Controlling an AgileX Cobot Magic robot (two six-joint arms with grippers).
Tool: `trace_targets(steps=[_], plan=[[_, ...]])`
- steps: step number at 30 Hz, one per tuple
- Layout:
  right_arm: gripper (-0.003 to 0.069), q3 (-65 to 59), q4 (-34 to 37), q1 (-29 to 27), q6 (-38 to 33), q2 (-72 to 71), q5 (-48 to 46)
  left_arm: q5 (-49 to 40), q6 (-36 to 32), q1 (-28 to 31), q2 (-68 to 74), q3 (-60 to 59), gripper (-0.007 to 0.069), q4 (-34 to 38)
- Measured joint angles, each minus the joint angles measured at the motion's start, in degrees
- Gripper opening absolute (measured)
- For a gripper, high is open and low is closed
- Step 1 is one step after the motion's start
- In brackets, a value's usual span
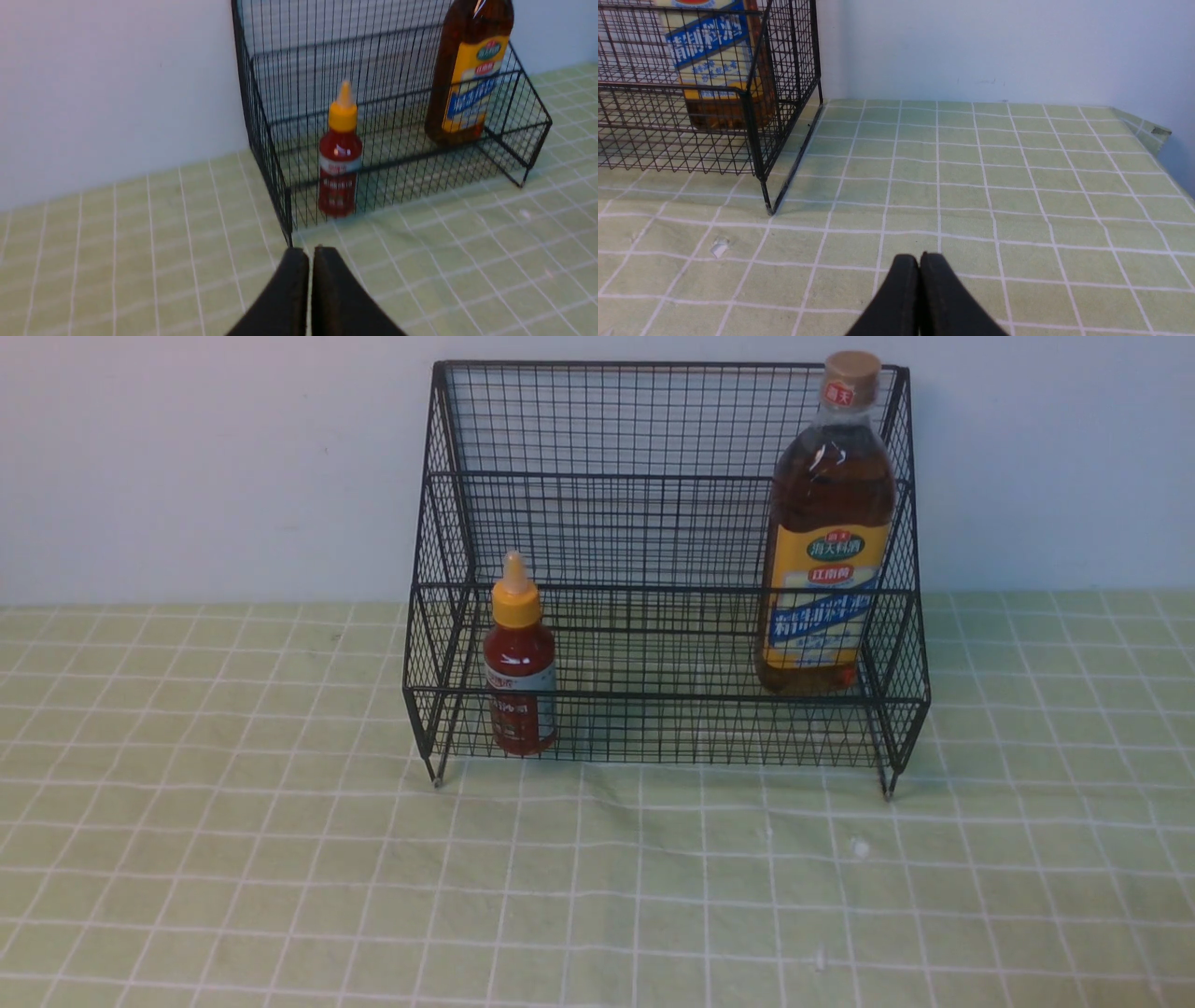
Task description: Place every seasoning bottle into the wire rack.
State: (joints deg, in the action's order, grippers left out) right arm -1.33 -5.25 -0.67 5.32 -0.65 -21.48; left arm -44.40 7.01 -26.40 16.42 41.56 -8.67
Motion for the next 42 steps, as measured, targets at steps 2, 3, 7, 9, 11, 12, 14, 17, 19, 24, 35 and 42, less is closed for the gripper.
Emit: trace_targets(steps=[2, 3, 7, 9, 11, 12, 14, 17, 19, 24, 35, 42], plan=[[-0.0014, 0.00, 0.00, 0.00, 0.00, 0.00, 0.00, 6.91, -1.64, 3.91, -2.43, -5.89, -0.0006, 0.90], [-0.0014, 0.00, 0.00, 0.00, 0.00, 0.00, 0.00, 9.21, -1.98, 5.25, -3.23, -7.80, -0.0006, 1.32], [-0.0014, 0.00, 0.00, 0.00, 0.00, 0.00, 0.00, 17.52, -3.01, 14.17, -9.40, -21.59, -0.0006, 3.43], [-0.0014, 0.00, 0.00, 0.00, 0.00, 0.00, 0.00, 19.91, -3.58, 18.06, -13.07, -28.02, -0.0006, 4.27], [-0.0014, 0.00, 0.00, 0.00, 0.54, 0.00, 0.00, 20.82, -3.90, 21.57, -16.16, -34.05, -0.0006, 5.22], [-0.0014, 0.00, 0.00, 0.00, 0.66, 0.00, 0.00, 20.73, -3.96, 22.77, -16.60, -36.01, -0.0006, 5.64], [-0.0014, 0.01, 0.00, 0.00, 0.84, -0.04, -0.06, 20.60, -4.02, 24.08, -17.03, -39.61, -0.0006, 6.29], [-0.0014, 0.01, 0.00, 0.00, 1.08, -0.04, -0.06, 20.41, -4.09, 24.35, -17.08, -42.40, -0.0006, 6.55], [-0.0014, 0.01, 0.00, 0.00, 1.10, -0.04, -0.14, 20.80, -4.29, 24.42, -17.08, -42.69, -0.0006, 6.55], [-0.0014, 0.01, 0.00, 0.00, 1.28, -0.04, -0.14, 21.85, -9.60, 24.42, -17.08, -42.86, -0.0006, 8.23], [-0.0014, 0.01, 0.00, 0.00, 1.28, -0.04, -0.14, 22.21, -13.37, 24.42, -17.08, -42.97, -0.0006, 11.23], [-0.0014, 0.01, 0.00, 0.00, 1.28, -0.04, -0.14, 22.21, -13.36, 24.42, -17.08, -42.97, -0.0006, 11.23]])
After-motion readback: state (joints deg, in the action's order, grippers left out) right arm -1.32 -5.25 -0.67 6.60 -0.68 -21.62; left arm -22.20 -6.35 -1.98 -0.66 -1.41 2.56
